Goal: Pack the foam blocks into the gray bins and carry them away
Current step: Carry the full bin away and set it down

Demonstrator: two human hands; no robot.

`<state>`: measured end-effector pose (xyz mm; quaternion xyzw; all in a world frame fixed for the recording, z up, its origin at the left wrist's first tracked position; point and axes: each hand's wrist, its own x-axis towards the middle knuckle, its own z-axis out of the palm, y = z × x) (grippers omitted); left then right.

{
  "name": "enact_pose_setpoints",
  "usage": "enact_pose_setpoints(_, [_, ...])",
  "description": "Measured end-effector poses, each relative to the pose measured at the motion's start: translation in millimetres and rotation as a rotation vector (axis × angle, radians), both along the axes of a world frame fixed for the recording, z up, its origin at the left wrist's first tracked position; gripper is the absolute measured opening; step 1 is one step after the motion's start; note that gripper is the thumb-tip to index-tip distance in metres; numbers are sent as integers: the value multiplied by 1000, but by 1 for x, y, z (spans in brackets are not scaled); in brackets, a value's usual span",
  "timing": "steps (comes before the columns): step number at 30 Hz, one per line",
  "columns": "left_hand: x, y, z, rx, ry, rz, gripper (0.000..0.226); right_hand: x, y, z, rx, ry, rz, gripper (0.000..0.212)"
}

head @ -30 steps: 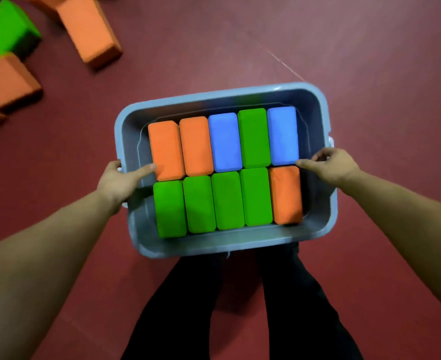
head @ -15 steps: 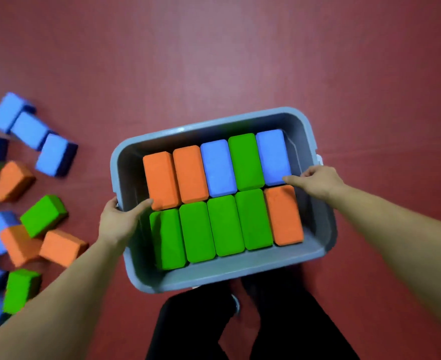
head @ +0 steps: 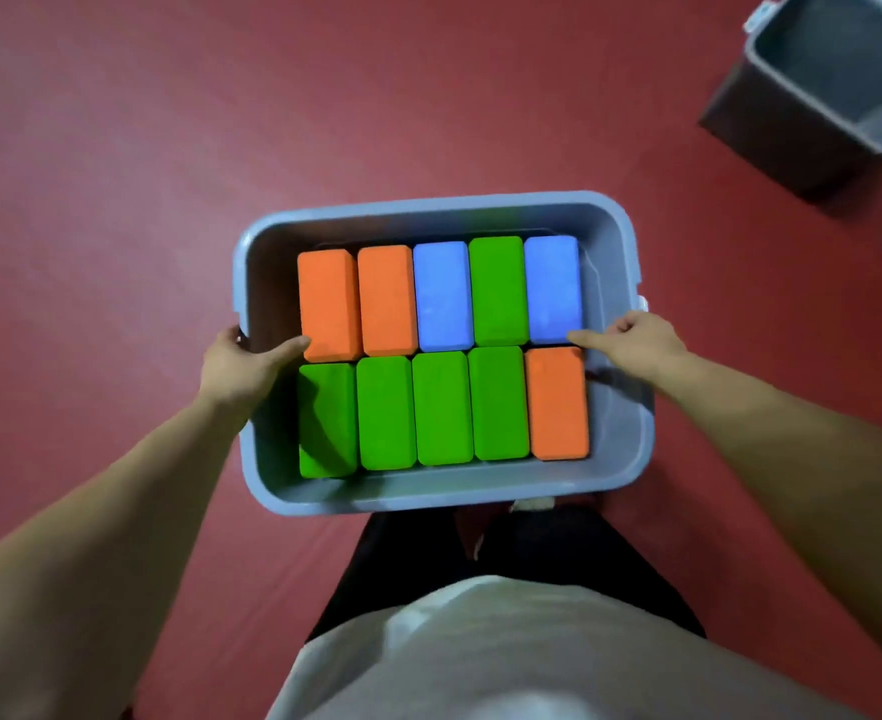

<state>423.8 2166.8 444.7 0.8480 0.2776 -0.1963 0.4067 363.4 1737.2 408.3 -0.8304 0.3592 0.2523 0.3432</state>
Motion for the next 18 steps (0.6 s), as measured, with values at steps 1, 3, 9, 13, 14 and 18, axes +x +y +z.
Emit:
enact_pose_setpoints(1, [20, -15, 6, -7, -1, -42, 60, -1, -12, 9, 5, -13, -59, 49])
enact_pose_setpoints(3, [66, -57, 19, -18, -2, -163, 61, -3, -44, 29, 15, -63, -189, 49])
enact_pose_setpoints(9, [144, -199, 40, -41, -33, -394, 60, -19, -143, 53, -66, -149, -412, 63])
enact_pose_setpoints(13, [170, -312, 35, -28, -42, -523, 61, -32, -234, 52, -88, -149, -514, 68])
enact_pose_setpoints(14, [171, -339, 34, -23, -36, -545, 64, -35, -258, 50, -87, -148, -536, 72])
enact_pose_setpoints(18, [176, -464, 33, 0, -43, -604, 63, -48, -364, 52, -111, -138, -591, 79])
